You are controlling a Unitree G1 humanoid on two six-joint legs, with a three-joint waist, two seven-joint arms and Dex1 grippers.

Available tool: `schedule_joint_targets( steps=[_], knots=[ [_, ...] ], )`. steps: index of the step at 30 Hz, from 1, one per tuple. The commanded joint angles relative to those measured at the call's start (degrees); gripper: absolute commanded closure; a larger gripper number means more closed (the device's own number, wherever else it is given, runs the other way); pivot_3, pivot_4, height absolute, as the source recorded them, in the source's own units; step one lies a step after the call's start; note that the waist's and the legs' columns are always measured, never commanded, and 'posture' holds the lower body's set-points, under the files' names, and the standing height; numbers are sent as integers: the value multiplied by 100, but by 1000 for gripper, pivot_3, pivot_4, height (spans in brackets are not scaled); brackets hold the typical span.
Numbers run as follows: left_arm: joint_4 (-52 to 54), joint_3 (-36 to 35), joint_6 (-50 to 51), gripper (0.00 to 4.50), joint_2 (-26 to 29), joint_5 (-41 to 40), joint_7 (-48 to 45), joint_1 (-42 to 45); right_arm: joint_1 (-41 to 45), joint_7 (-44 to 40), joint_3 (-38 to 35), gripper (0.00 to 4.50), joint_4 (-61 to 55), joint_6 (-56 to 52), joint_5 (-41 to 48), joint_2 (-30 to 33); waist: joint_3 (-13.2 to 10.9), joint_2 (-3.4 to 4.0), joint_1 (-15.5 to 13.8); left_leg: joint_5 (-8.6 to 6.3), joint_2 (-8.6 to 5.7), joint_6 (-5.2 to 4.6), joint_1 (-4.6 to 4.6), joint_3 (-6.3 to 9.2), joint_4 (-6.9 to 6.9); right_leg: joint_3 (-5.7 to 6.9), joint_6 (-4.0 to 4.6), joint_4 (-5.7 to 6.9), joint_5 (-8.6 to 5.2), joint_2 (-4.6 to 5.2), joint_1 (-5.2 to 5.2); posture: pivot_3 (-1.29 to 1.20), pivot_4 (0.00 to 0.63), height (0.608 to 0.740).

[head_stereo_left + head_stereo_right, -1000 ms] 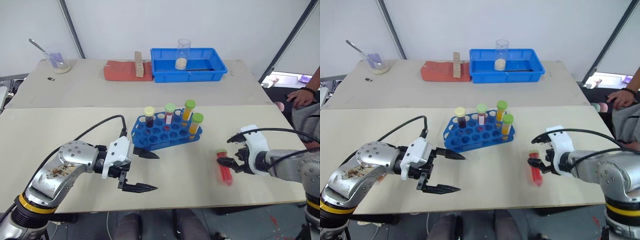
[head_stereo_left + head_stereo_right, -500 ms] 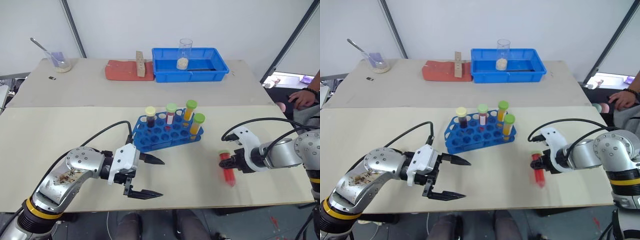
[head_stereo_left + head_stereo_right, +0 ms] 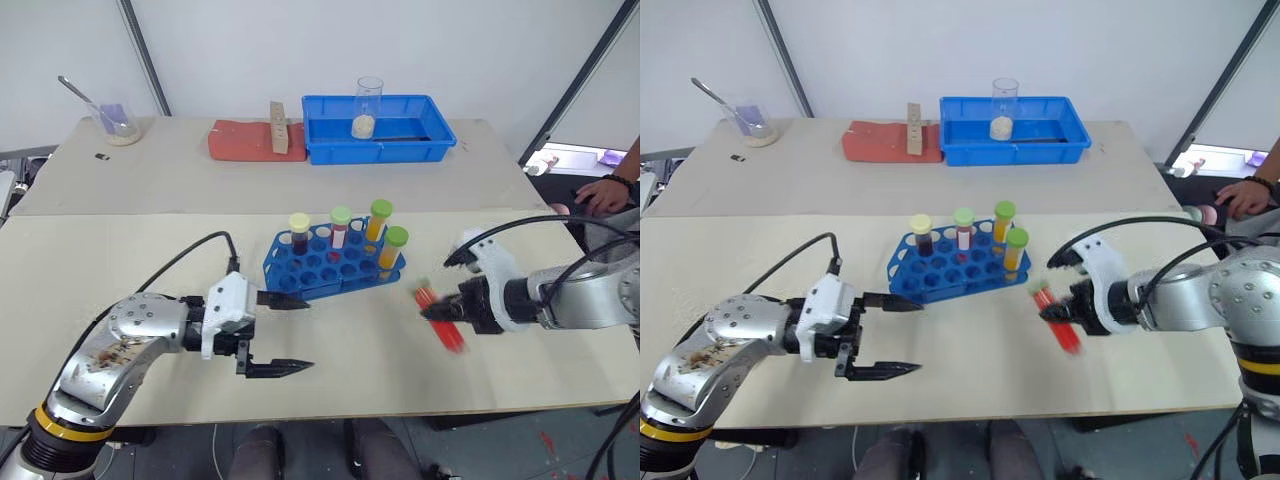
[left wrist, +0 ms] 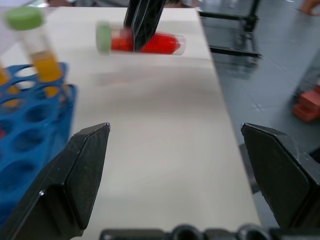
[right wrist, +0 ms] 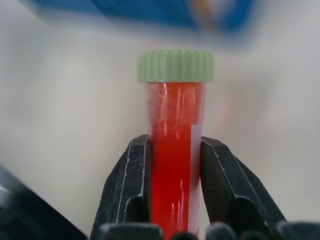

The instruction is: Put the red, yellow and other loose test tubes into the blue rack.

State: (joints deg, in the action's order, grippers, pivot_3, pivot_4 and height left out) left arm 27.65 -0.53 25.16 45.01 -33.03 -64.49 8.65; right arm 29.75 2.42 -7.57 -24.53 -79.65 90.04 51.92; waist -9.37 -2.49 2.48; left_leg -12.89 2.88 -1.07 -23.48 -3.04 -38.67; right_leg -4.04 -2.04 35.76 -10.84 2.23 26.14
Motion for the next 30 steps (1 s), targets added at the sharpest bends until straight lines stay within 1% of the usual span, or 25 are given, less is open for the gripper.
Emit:
schedule_joint_targets(
  steps=[1,2,4,6,7,9,14,17,21,26,30],
  knots=[
    [-77,-534,31,0,-27,-351,155,56,-411,-266,-488,3525,-982,1702,-722,-1073,2,-2,-8,0,0,0,0,4,1,4,-5,0,3,-1,-1,0,150,740],
    [-125,-614,48,0,-37,-410,178,79,-505,-240,-457,3525,-1148,2003,-1018,-1339,1,-1,-7,0,2,0,-1,5,-3,4,-8,2,5,-2,0,0,150,740],
    [-200,-706,62,0,-47,-455,234,124,-652,-693,-90,3526,-1337,2708,-1936,-1792,1,0,-12,0,1,0,-4,4,-2,3,-9,2,5,-1,3,0,150,740],
    [-183,-739,131,0,-82,-455,400,127,-816,-1052,465,3526,-1319,3526,-3118,-2128,1,0,-13,0,-4,1,-4,0,-5,2,1,1,0,7,3,0,150,740],
    [-161,-722,143,0,-90,-414,463,122,-900,-1207,783,3526,-1200,4047,-3763,-2310,1,-1,-13,0,-5,1,-3,-3,-5,2,13,0,-7,9,1,0,150,740],
    [-141,-695,175,0,-80,-388,511,116,-1022,-1485,1272,3527,-905,4936,-4769,-2656,1,0,-8,0,-5,1,-3,-5,-6,2,14,-1,-8,10,2,0,150,740],
    [-134,-639,237,0,-163,-389,756,243,-1251,-1803,1969,3528,60,6623,-6512,-3296,1,0,-11,0,-5,1,0,-6,-4,3,15,8,-5,9,4,0,150,740],
    [-135,-610,272,0,-196,-390,803,306,-1292,-1802,2001,3528,648,7284,-7082,-3645,1,0,-5,1,-5,2,2,-9,-4,2,18,9,-3,8,4,0,150,740],
    [-125,-564,288,0,-224,-397,819,351,-1353,-1870,1961,3528,1149,7807,-7476,-3932,1,0,-6,1,-5,2,3,-8,-4,2,19,12,-2,8,4,0,150,740],
    [-14,-548,357,0,-333,-448,954,330,-1519,-1877,1850,3528,1551,8153,-7729,-4185,1,0,-6,1,-4,2,6,-7,-2,3,20,15,-1,8,3,0,150,740],
    [55,-565,420,0,-316,-489,975,274,-1606,-1897,1841,3528,1704,8317,-7887,-4319,1,0,-4,1,-4,2,9,-7,-2,2,21,17,-1,8,2,0,150,740]
  ],
)
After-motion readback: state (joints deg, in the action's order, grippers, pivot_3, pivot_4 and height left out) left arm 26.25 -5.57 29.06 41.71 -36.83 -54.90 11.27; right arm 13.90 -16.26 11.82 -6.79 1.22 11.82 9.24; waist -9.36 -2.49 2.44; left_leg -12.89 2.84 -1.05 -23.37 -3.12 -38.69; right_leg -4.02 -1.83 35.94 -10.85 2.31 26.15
